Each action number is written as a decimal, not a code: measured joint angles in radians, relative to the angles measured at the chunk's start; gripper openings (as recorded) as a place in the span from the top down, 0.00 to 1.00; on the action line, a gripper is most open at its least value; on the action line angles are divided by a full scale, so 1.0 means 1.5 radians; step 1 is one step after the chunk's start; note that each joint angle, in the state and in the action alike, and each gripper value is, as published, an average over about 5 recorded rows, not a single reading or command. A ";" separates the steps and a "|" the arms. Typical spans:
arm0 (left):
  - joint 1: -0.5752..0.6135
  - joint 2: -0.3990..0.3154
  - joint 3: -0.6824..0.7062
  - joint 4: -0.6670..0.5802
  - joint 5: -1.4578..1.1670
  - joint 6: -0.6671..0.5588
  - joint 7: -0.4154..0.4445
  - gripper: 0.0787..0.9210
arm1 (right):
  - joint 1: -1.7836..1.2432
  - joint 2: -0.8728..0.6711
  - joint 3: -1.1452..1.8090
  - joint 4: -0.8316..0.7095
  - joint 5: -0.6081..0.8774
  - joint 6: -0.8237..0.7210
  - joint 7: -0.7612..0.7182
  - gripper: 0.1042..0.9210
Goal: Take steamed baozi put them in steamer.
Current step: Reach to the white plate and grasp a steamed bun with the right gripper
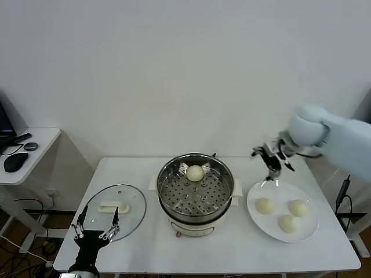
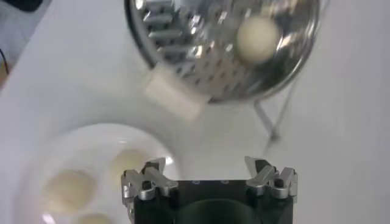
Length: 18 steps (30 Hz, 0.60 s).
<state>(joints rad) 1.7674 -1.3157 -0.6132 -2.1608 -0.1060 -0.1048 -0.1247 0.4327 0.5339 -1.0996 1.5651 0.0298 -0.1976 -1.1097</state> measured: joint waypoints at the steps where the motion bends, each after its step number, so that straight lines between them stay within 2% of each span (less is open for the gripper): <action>1: -0.001 0.000 0.000 0.001 0.000 0.001 0.000 0.12 | -0.024 -0.008 0.017 -0.002 -0.006 -0.004 -0.001 0.12; 8: -0.004 -0.003 -0.004 0.008 0.005 0.004 0.002 0.12 | -0.170 -0.030 0.124 -0.041 -0.047 -0.013 -0.005 0.12; 18: -0.002 -0.007 -0.007 0.019 0.010 0.006 0.003 0.12 | -0.291 0.001 0.212 -0.114 -0.094 -0.005 -0.007 0.12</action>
<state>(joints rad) 1.7638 -1.3256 -0.6241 -2.1323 -0.0909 -0.0964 -0.1206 -0.0032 0.5354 -0.7816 1.3945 -0.1112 -0.2049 -1.1209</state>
